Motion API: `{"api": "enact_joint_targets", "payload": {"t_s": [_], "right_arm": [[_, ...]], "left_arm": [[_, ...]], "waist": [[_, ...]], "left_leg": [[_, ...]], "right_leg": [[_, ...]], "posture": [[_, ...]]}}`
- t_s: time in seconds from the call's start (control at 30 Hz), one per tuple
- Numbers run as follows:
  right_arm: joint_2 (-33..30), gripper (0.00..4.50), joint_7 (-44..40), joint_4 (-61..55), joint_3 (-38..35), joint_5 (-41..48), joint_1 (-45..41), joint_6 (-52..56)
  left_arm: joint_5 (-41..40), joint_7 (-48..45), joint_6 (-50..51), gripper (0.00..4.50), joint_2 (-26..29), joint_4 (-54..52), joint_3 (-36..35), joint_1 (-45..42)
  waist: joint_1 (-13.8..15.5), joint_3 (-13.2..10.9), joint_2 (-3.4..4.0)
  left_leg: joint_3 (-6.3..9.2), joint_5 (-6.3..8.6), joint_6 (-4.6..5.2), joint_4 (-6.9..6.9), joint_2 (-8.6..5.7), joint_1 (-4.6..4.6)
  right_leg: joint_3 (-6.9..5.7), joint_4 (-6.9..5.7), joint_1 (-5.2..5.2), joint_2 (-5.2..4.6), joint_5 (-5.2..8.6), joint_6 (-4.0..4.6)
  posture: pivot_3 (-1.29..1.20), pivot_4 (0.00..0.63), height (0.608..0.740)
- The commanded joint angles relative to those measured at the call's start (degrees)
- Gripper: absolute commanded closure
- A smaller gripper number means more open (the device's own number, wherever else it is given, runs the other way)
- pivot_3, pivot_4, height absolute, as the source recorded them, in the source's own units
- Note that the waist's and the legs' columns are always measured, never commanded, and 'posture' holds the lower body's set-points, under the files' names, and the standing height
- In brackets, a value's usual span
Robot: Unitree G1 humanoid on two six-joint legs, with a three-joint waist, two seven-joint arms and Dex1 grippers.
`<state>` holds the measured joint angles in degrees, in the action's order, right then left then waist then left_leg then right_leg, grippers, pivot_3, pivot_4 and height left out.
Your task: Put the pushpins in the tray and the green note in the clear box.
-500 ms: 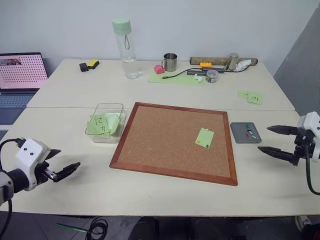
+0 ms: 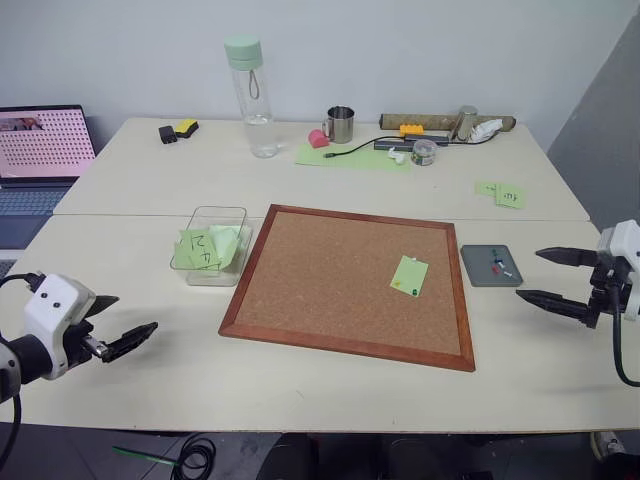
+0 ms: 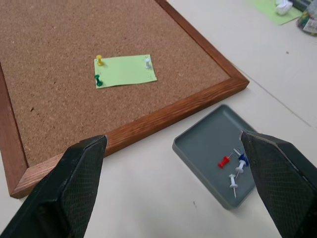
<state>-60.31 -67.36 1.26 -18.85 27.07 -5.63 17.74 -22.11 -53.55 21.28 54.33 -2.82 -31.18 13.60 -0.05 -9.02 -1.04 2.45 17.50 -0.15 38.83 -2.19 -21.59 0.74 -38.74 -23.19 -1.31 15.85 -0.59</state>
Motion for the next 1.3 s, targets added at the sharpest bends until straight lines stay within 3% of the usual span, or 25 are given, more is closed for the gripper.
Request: {"api": "enact_joint_targets", "payload": {"t_s": [0.03, 0.47, 0.7, 0.9, 1.17, 1.3], "right_arm": [[-0.31, 0.00, -0.34, 0.17, -0.81, -0.54, -0.95, -0.90], [0.89, 0.00, -0.70, -0.89, -0.11, -0.34, -1.35, -0.33], [1.61, 0.00, -0.46, -3.98, -0.13, 0.44, -0.47, 0.71], [3.80, 0.00, 0.78, -9.75, 1.25, 1.68, 0.23, 2.86], [8.69, 0.00, 4.04, -16.43, 6.89, 2.48, -1.89, 6.06], [11.02, 0.00, 5.22, -14.61, 11.25, 0.85, -7.00, 6.32]], "left_arm": [[0.81, -0.59, -1.69, 0.01, 1.10, 0.12, -1.04, -1.12], [0.17, -0.94, 0.72, 0.01, 0.43, -1.65, 0.43, -3.70], [-2.15, -3.20, 2.42, 1.28, 0.65, -10.08, 5.67, -6.58], [-5.48, -2.93, 7.12, 2.48, -1.96, -17.20, 17.25, -18.45], [-1.69, 1.43, 7.12, 4.14, -16.54, -13.62, 34.49, -32.60], [2.18, 3.33, 3.62, 4.49, -22.96, -7.04, 39.52, -35.70]], "waist": [[0.03, 0.00, 0.00], [0.01, 0.00, 0.00], [0.27, 0.00, 0.00], [0.52, -0.01, 0.00], [0.31, -0.01, -0.04], [0.12, -0.02, -0.04]], "left_leg": [[0.00, 0.00, 0.00, 0.00, 0.00, 0.00], [0.00, 0.00, 0.00, 0.00, 0.00, 0.00], [0.00, 0.00, 0.00, 0.01, 0.00, -0.02], [0.05, -0.01, -0.01, 0.05, -0.02, -0.06], [0.05, -0.02, -0.02, 0.13, -0.03, -0.09], [0.03, -0.02, -0.03, 0.16, -0.06, -0.07]], "right_leg": [[0.00, 0.00, 0.00, 0.00, 0.00, 0.00], [0.00, 0.00, 0.00, 0.00, 0.00, 0.00], [0.00, -0.01, 0.00, 0.00, 0.00, 0.00], [-0.05, -0.03, 0.00, 0.00, -0.01, -0.01], [-0.05, -0.12, -0.02, 0.05, -0.02, -0.02], [-0.02, -0.14, -0.01, 0.06, -0.02, -0.03]], "posture": [[0.00, 0.150, 0.740], [0.00, 0.150, 0.740], [0.00, 0.150, 0.740], [0.00, 0.150, 0.740], [0.00, 0.150, 0.740], [0.00, 0.150, 0.740]]}}
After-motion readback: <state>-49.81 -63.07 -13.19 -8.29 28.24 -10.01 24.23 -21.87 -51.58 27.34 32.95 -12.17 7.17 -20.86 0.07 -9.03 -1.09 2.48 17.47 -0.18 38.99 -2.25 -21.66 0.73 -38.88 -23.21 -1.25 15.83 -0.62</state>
